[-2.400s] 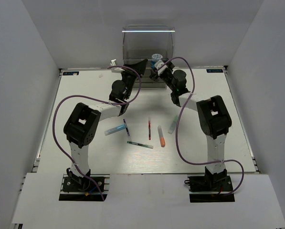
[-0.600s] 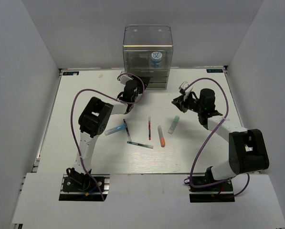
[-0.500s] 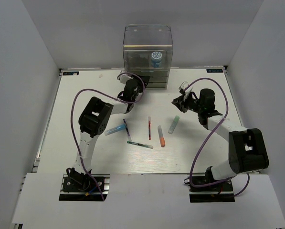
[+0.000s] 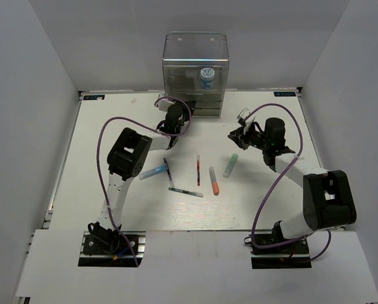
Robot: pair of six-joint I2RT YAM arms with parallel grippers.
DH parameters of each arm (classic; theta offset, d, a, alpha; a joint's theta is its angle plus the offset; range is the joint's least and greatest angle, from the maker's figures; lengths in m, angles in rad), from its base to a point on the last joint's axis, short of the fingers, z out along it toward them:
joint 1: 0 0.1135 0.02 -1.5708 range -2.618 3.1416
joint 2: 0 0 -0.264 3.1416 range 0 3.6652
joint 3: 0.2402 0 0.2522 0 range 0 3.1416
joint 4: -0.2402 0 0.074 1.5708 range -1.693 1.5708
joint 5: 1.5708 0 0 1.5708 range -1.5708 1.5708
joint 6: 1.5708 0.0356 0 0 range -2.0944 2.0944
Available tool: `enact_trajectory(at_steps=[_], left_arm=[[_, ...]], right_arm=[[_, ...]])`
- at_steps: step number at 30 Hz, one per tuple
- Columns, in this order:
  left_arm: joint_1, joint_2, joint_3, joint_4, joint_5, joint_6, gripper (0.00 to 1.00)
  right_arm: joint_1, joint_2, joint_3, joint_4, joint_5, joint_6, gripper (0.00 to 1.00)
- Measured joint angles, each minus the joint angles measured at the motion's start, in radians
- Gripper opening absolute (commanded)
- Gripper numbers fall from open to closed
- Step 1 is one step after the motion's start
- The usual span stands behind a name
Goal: Sort the stationery into containers
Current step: Open the drawer
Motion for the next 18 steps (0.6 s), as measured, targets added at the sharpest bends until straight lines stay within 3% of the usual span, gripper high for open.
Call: enact_trajectory(at_steps=[3, 11, 18], left_arm=[[0.001, 0.002, 0.0, 0.008, -0.007, -0.012, 0.0], [0.003, 0.0, -0.043, 0.071, -0.013, -0.014, 0.0], [-0.001, -0.068, -0.188, 0.159, 0.002, -0.006, 0.0]], right_arm=[[0.0, 0.0, 0.0, 0.0, -0.003, -0.001, 0.25], [0.0, 0.0, 0.0, 0.0, -0.014, -0.004, 0.29], [0.0, 0.0, 0.0, -0.005, -0.031, -0.011, 0.32]])
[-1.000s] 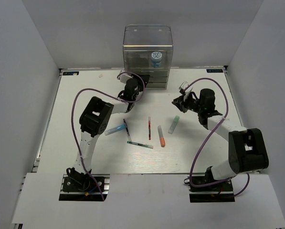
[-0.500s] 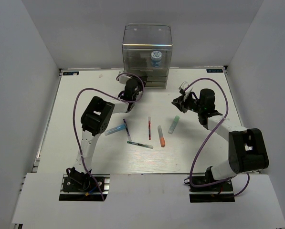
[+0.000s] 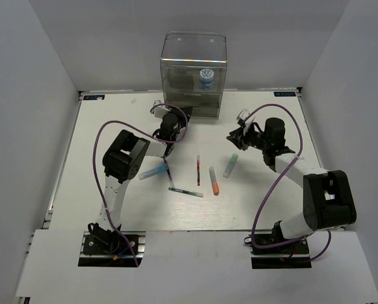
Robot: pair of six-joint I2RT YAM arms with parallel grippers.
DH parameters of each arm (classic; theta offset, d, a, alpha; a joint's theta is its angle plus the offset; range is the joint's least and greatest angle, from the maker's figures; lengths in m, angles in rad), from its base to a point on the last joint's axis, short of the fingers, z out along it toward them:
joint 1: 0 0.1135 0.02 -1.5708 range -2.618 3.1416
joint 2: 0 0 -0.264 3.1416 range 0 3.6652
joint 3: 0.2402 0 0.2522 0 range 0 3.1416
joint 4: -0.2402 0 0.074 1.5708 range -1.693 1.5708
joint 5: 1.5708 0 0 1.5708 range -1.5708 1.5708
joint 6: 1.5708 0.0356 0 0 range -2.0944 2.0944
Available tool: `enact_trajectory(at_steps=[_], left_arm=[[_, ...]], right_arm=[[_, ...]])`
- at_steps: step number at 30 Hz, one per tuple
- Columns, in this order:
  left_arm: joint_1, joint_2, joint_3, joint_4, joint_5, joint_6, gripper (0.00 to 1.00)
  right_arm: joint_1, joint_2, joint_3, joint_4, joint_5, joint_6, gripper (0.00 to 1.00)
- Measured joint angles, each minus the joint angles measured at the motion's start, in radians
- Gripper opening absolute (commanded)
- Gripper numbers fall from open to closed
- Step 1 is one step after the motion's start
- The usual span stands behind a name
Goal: Sort the stationery into containers
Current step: Open the drawer, then grab a piece of stationery with the right arm
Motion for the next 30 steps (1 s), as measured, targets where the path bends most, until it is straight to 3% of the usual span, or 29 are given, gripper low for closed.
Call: enact_trajectory(at_steps=[8, 14, 15, 17, 22, 26, 30], left_arm=[[-0.008, -0.105, -0.16, 0.033, 0.028, 0.016, 0.0], [-0.019, -0.164, -0.206, -0.016, 0.033, 0.041, 0.0], [-0.02, -0.169, -0.206, -0.027, 0.033, 0.045, 0.07], [-0.021, -0.174, -0.206, -0.044, 0.032, 0.048, 0.32], [-0.021, -0.185, -0.206, -0.1, 0.032, 0.093, 0.67], [-0.021, -0.225, -0.212, -0.152, 0.032, 0.125, 0.79], [-0.02, -0.331, -0.229, -0.226, 0.048, 0.194, 0.79]], right_arm=[[0.0, 0.0, 0.0, -0.013, -0.029, -0.02, 0.39], [0.0, 0.0, 0.0, -0.073, -0.091, -0.069, 0.53], [0.0, 0.0, 0.002, -0.089, -0.107, -0.085, 0.55], [0.0, 0.001, 0.011, -0.133, -0.14, -0.133, 0.61], [0.0, 0.031, 0.092, -0.311, -0.23, -0.341, 0.68], [0.0, 0.077, 0.205, -0.544, -0.274, -0.6, 0.68], [0.0, 0.156, 0.331, -0.851, -0.285, -0.945, 0.65]])
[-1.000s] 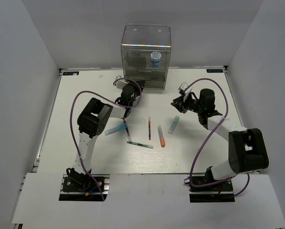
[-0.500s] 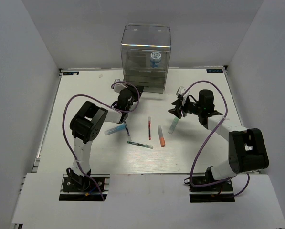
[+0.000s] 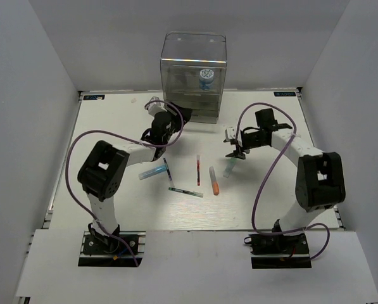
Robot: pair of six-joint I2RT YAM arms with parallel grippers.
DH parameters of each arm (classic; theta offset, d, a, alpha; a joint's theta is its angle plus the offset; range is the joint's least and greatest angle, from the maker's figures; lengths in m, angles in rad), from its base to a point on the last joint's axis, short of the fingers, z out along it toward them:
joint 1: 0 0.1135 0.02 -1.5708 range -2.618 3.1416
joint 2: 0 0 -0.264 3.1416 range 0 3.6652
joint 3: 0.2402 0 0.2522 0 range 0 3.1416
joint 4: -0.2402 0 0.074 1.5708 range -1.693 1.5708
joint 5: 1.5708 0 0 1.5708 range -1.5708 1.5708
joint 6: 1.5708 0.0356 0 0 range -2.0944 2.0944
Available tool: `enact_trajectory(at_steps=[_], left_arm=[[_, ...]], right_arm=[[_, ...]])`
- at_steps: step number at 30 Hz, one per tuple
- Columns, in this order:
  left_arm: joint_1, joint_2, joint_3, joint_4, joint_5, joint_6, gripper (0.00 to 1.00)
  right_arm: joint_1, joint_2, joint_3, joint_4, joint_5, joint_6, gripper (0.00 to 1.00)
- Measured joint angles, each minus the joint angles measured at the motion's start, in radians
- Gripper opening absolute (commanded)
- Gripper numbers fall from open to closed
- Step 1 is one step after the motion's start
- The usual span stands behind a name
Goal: Sort the stationery into containers
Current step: Grab a piece of stationery with the right arm
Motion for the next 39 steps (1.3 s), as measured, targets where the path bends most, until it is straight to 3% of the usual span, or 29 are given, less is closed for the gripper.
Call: enact_trajectory(at_steps=[3, 8, 13, 18, 24, 36, 39], left_arm=[[0.0, -0.107, -0.003, -0.119, 0.026, 0.063, 0.79], [0.003, -0.319, 0.0, -0.474, 0.044, 0.148, 0.84], [0.006, -0.486, -0.076, -0.776, 0.022, 0.162, 0.91], [0.006, -0.713, -0.263, -1.009, -0.002, 0.051, 0.94], [0.006, -0.831, -0.311, -1.122, -0.024, -0.052, 0.95], [0.007, -0.824, -0.354, -1.173, -0.02, -0.171, 0.96], [0.008, -0.808, -0.354, -1.173, -0.019, -0.173, 0.96]], right_arm=[[0.0, 0.096, 0.121, -0.266, 0.05, -0.291, 0.59], [0.0, 0.224, 0.211, -0.569, 0.197, -0.542, 0.58], [0.003, 0.277, 0.241, -0.679, 0.297, -0.61, 0.59], [0.017, 0.334, 0.293, -0.697, 0.367, -0.637, 0.61], [0.05, 0.38, 0.333, -0.689, 0.394, -0.645, 0.61], [0.079, 0.386, 0.449, -0.697, 0.333, -0.648, 0.59], [0.08, 0.372, 0.416, -0.661, 0.302, -0.574, 0.59]])
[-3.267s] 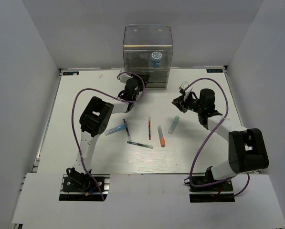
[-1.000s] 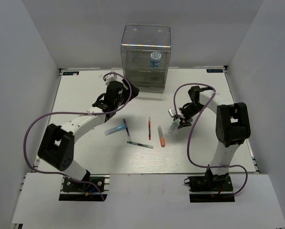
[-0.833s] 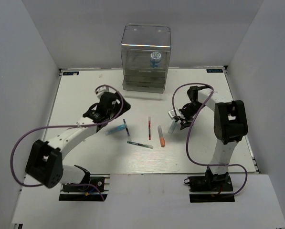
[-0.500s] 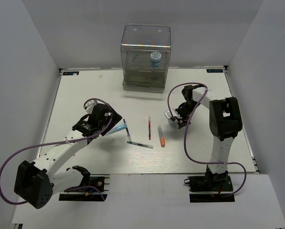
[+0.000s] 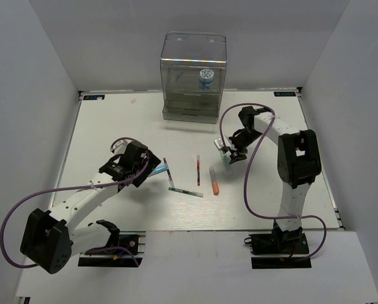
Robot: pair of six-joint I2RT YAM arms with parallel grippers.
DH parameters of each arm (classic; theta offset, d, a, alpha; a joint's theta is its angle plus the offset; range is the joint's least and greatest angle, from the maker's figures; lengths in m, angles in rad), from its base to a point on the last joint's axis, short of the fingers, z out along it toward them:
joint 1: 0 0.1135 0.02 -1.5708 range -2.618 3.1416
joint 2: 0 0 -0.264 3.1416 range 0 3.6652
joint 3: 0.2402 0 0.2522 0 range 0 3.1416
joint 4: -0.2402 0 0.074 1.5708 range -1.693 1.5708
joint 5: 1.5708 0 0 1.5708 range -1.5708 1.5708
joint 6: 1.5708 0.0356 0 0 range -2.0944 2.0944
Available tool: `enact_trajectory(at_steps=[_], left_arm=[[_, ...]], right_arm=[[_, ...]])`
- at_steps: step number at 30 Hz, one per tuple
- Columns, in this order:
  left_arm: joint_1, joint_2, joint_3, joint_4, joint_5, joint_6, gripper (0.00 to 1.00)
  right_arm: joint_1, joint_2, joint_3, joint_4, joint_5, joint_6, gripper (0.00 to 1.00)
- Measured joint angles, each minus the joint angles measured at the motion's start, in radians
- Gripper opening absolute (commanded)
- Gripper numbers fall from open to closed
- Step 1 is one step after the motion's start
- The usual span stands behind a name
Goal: Sort the stationery into containers
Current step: Grab a piece of stationery with the right arm
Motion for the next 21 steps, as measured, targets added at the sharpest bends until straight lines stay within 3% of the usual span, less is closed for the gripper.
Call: enact_trajectory(at_steps=[3, 6, 10, 13, 14, 15, 21], left_arm=[[0.0, 0.002, 0.0, 0.0, 0.0, 0.0, 0.96], [0.0, 0.002, -0.001, 0.001, 0.001, 0.0, 0.96], [0.0, 0.003, -0.01, 0.009, 0.005, 0.0, 0.96], [0.0, 0.017, -0.014, 0.011, 0.008, 0.0, 0.96], [0.0, 0.024, -0.014, 0.014, 0.01, 0.001, 0.96], [0.0, 0.032, -0.014, 0.016, 0.011, 0.001, 0.96], [0.0, 0.055, -0.014, 0.026, 0.018, 0.009, 0.96]], right_arm=[[0.0, -0.024, -0.021, 0.071, -0.032, 0.247, 0.59], [0.0, -0.064, -0.032, 0.187, -0.048, 0.616, 0.69], [0.0, -0.23, -0.251, 0.45, 0.031, 1.042, 0.74], [0.007, -0.335, -0.374, 0.55, 0.122, 1.295, 0.74], [0.012, -0.345, -0.382, 0.574, 0.151, 1.36, 0.78], [0.016, -0.348, -0.386, 0.602, 0.175, 1.424, 0.9], [0.042, -0.346, -0.421, 0.718, 0.248, 1.629, 0.9]])
